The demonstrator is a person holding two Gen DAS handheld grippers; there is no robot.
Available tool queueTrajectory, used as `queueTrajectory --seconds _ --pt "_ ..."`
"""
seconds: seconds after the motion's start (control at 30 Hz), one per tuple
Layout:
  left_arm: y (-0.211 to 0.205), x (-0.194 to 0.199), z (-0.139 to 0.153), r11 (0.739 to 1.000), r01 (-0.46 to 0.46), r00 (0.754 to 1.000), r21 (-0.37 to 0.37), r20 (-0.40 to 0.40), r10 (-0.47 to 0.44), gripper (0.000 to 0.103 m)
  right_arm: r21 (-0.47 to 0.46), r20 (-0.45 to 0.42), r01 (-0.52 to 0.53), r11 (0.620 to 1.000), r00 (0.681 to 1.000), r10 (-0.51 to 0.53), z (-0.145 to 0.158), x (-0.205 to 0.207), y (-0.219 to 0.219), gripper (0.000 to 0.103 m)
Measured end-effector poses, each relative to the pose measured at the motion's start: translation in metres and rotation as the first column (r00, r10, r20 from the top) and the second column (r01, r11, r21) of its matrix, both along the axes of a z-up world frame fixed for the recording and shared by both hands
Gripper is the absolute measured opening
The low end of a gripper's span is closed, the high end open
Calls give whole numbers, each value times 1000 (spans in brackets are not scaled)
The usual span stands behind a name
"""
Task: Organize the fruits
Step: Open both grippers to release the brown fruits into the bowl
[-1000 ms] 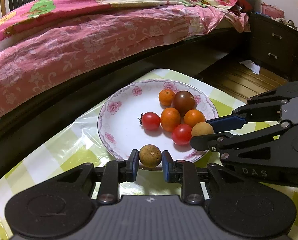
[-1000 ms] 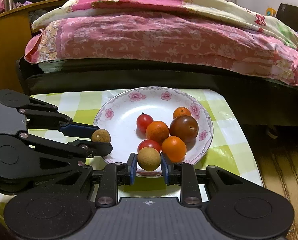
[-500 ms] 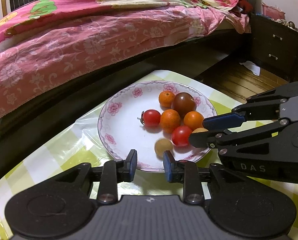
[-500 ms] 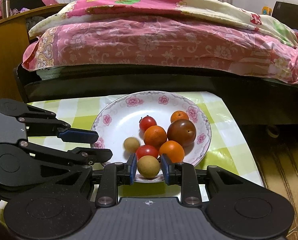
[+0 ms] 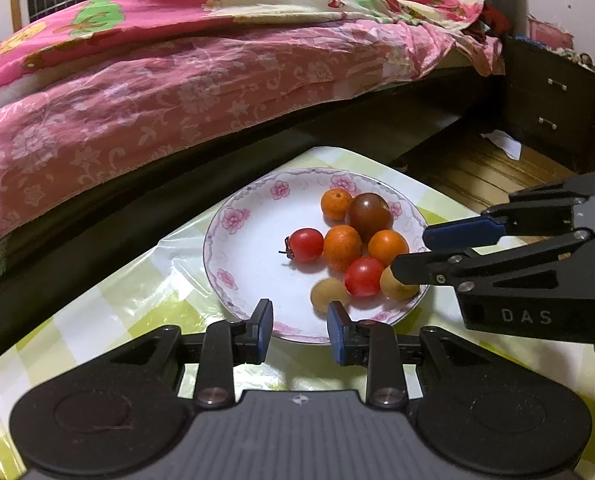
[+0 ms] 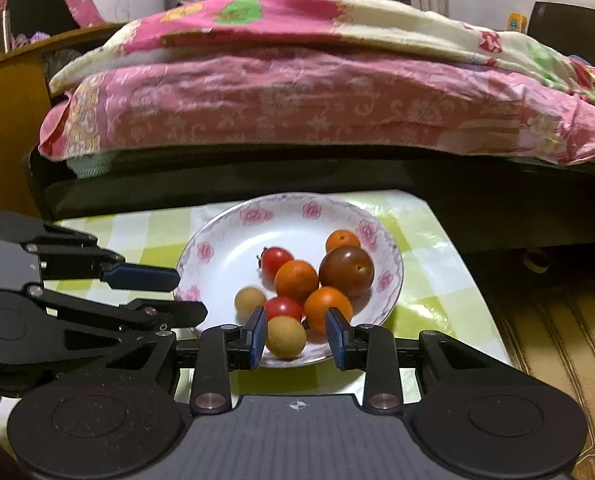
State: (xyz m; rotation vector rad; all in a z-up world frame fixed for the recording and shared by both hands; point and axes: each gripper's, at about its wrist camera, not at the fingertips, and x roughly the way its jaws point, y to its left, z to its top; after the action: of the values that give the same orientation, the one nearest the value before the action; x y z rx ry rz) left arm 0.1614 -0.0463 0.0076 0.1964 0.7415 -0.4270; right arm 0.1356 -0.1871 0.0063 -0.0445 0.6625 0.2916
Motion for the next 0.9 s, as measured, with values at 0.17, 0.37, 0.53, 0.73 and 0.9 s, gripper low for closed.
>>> queueTrajectory --seconds 0.17,0.37,0.53,0.73,0.9 --pt "4 1 1 999 -34 999 -9 -18 34 49 -8 -7 11 1000 1000 -11 0 -1 2 28" --pt "8 -1 4 997 -75 997 -14 -28 75 63 -13 -26 42 999 999 -43 1 -2 1 29" --pt "8 -5 7 994 -108 994 7 -13 108 71 15 -54 70 997 996 -69 2 -3 -1 31" --pt "4 -15 11 993 -115 993 19 3 115 80 4 -30 80 997 996 -80 8 -16 1 36" --pt "1 -25 16 991 -129 991 29 22 129 87 8 -18 108 994 994 -107 14 -28 -2 37"
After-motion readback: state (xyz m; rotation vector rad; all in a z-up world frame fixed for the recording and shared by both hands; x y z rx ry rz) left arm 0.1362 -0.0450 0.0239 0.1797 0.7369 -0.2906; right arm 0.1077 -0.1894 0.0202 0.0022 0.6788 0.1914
